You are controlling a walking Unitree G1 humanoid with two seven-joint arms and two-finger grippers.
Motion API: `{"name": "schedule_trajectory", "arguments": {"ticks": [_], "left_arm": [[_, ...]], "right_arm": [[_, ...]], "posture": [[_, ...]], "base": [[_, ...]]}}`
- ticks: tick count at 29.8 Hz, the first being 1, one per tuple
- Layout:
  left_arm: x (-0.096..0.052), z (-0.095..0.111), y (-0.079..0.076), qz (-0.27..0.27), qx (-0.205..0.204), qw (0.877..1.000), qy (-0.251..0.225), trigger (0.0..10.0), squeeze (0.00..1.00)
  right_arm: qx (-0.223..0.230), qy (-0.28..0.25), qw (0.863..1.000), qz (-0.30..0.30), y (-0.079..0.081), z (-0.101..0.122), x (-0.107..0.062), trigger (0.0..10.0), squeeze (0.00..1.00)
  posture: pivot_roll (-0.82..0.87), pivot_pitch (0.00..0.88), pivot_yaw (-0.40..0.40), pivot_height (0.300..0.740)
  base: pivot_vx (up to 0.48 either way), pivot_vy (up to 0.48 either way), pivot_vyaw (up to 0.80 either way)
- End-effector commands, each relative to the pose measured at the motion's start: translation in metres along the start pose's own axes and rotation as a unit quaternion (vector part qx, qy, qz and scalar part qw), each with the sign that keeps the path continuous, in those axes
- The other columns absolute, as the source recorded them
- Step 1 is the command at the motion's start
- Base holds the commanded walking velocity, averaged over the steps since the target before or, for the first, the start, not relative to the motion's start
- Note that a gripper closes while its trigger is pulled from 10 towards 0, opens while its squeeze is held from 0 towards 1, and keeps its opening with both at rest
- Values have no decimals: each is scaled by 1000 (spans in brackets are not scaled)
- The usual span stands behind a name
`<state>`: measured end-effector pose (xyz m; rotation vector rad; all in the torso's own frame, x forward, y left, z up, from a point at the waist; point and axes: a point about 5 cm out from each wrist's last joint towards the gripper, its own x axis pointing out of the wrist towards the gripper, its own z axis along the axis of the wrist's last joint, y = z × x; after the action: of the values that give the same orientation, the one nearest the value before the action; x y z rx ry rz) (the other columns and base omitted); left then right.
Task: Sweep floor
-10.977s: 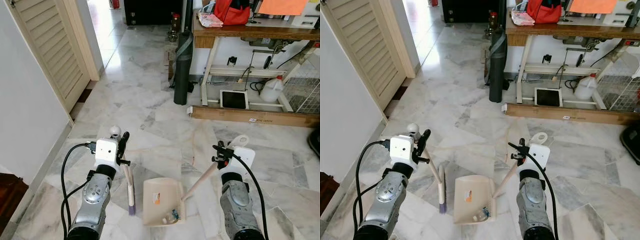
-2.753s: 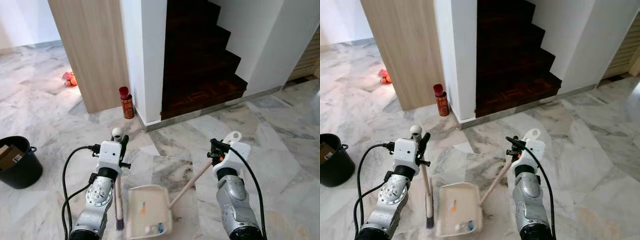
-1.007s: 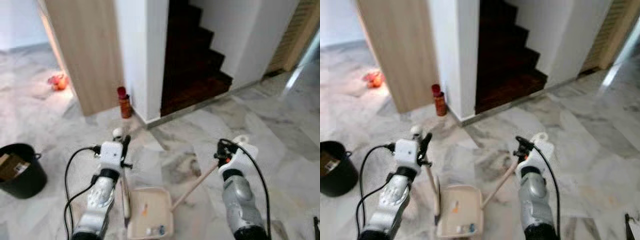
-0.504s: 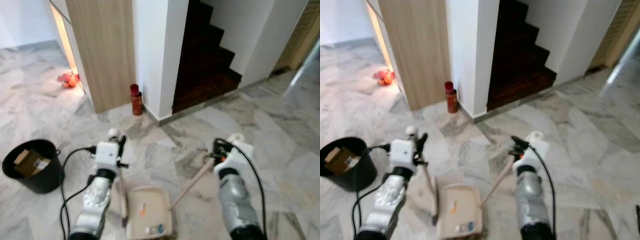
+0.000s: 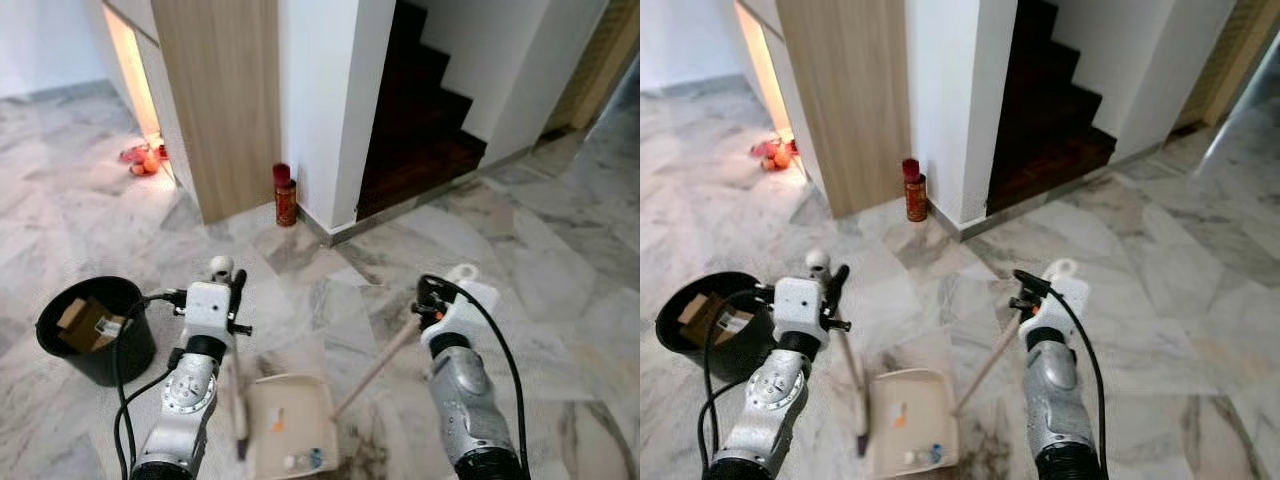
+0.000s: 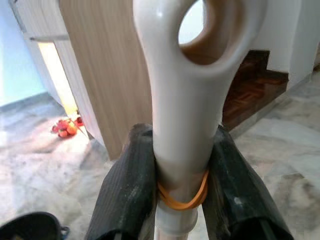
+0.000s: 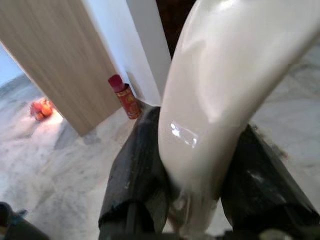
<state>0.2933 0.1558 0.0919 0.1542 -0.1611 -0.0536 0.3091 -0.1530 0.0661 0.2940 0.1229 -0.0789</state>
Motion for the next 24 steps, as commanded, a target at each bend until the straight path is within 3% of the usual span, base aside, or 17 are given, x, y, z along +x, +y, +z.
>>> {"name": "schedule_trajectory", "arguments": {"ticks": [1,24], "left_arm": [[5,11,-7,-11,0,1000,-25,10000,0],[6,11,-8,-14,2,1000,-25,10000,0]], "right_arm": [[16,-29,999,-2,-1,12,2,10000,0],[13,-29,999,5,2,12,2,10000,0]], "posture": [[67,0,-14,740],[72,0,-13,740]], "base": [[0,379,0],[0,357,0]]}}
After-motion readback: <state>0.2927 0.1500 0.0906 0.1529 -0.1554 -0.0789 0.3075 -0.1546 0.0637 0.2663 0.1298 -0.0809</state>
